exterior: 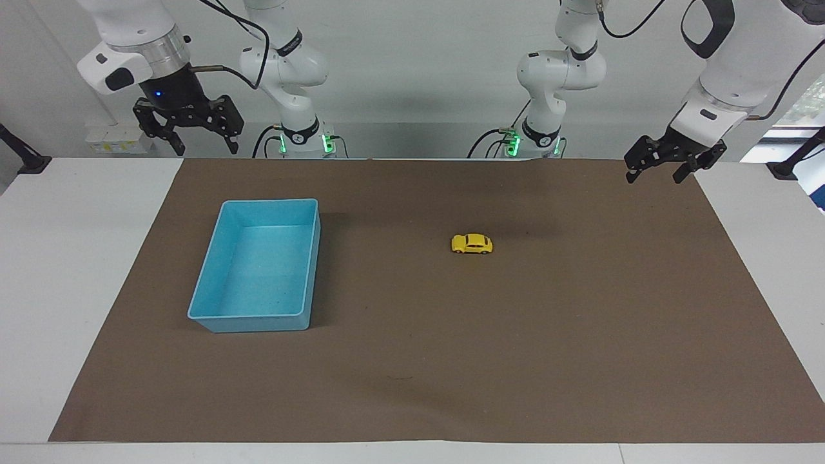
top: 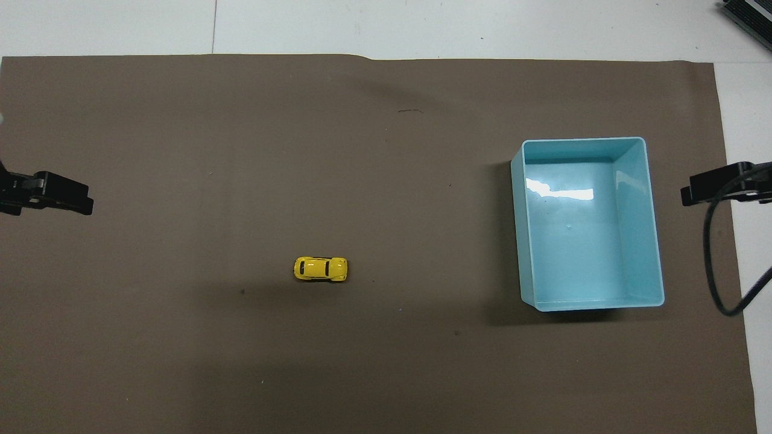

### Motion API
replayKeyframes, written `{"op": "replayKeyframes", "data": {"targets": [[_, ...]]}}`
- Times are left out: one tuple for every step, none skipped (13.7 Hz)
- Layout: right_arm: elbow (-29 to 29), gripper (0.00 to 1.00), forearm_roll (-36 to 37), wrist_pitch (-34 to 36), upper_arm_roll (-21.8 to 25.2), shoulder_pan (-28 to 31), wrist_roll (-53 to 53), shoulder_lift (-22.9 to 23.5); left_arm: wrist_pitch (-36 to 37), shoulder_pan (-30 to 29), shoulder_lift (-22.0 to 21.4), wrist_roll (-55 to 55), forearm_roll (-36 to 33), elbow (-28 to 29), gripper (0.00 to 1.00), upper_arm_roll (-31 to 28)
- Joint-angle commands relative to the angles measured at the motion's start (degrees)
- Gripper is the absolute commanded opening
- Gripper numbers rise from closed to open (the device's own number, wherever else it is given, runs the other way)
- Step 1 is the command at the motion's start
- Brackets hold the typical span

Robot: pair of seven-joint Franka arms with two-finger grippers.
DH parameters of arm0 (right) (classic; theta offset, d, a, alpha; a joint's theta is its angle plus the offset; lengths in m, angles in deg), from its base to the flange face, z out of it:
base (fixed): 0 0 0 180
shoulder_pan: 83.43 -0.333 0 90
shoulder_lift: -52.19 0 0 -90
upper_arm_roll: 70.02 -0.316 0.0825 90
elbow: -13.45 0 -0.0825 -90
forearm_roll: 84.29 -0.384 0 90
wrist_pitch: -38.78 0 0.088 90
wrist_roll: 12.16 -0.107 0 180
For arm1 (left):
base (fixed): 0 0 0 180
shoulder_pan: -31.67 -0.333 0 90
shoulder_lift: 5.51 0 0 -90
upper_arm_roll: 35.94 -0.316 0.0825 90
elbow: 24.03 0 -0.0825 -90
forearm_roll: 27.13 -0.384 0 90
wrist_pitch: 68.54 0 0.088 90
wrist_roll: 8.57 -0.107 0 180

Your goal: Wind up and store yellow beetle car

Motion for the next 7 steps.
{"op": "replayKeyframes", "data": {"targets": [[-0.3,1.0,-0.76,-0.14,-0.56,0.93,-0.65,-0.03,1.12,0.0,-1.21,-0.31,-0.65,0.87,1.0,0.02],[-0.22,1.0,-0.76,-0.14,-0.56,1.02,-0.65,-0.03,0.94,-0.09,-1.21,-0.58,-0.65,0.8,1.0,0.02],[-0.3,1.0,-0.76,-0.14,-0.56,1.02,-0.65,-0.11,1.03,-0.27,-1.21,-0.5,-0.65,0.88,1.0,0.02],[-0.3,1.0,-0.76,-0.14,-0.48,1.02,-0.65,-0.03,1.12,-0.36,-1.21,-0.49,-0.65,0.88,1.0,0.02],[-0.3,1.0,-0.76,-0.14,-0.48,1.02,-0.65,-0.11,1.12,-0.27,-1.21,-0.49,-0.65,0.88,1.0,0.02],[-0.3,1.0,-0.76,-0.14,-0.48,1.02,-0.65,-0.03,1.03,-0.27,-1.21,-0.49,-0.65,0.88,1.0,-0.16],[-0.22,1.0,-0.76,-0.14,-0.56,1.02,-0.65,-0.11,0.94,-0.36,-1.3,-0.58,-0.65,0.97,1.0,0.01]]}}
